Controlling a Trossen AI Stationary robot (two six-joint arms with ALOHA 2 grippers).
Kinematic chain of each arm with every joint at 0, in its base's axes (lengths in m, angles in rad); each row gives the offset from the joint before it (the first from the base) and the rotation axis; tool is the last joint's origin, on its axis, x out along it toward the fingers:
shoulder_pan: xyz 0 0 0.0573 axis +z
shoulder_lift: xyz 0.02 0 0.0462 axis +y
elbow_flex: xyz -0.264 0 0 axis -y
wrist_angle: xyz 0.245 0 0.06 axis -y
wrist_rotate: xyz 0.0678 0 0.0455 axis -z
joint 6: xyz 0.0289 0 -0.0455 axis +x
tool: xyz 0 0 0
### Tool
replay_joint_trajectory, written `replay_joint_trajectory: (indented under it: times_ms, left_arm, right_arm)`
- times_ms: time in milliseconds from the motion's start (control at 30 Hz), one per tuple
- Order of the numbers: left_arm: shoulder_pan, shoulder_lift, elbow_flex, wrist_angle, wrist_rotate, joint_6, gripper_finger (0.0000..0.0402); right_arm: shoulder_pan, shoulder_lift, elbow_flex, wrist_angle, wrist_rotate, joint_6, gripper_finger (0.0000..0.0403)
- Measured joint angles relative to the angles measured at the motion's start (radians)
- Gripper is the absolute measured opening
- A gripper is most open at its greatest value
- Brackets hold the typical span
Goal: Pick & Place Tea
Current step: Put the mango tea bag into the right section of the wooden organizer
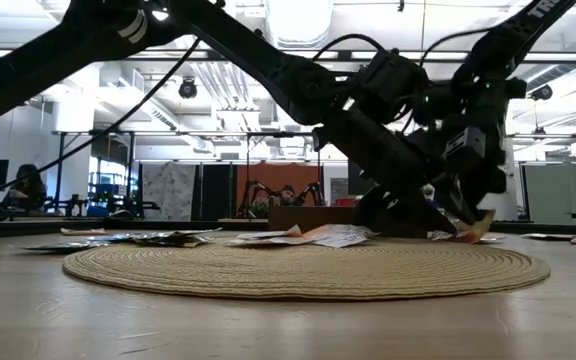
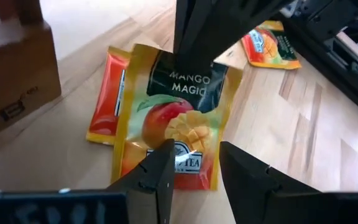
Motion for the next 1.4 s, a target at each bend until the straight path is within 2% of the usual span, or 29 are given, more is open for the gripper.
replay_joint_trajectory:
  times_ms: [300,467,767,900,1233,1400]
  left_arm:
    - [-0.009,-0.076,0.0,-0.026,-0.007,0.006,0.0126]
    - [-0.024,-0.115,0.0,-0.025,-0.084,0.071,0.0126]
    - [-0.029,-0.107,-0.048,-0.075,-0.01,0.073,0.0126]
    - [-0.026,-0.106,-0.101,-0.029,-0.004,0.046,0.0126]
    - [-0.004,-0.089,-0.12,0.062,-0.002,0.042,0.0126]
    - [0.008,-0.084,-0.137,0.048,0.003,0.042,0.0126]
  right_arm:
    - [0.0,-0.129,0.115,-0.109,0.16,-0.142,0.0008]
    - [0.0,-0.127,0.185,-0.203,0.104,-0.107,0.0008]
    - [0.0,-0.07,0.11,-0.218,0.08,-0.051,0.0015]
    - [0.0,-0.033,0.052,-0.169,0.08,-0.026,0.0043]
    - [-0.002,0.047,0.043,-0.066,0.08,0.01,0.0162]
    - [-0.003,0.069,0.041,-0.064,0.081,0.015,0.019]
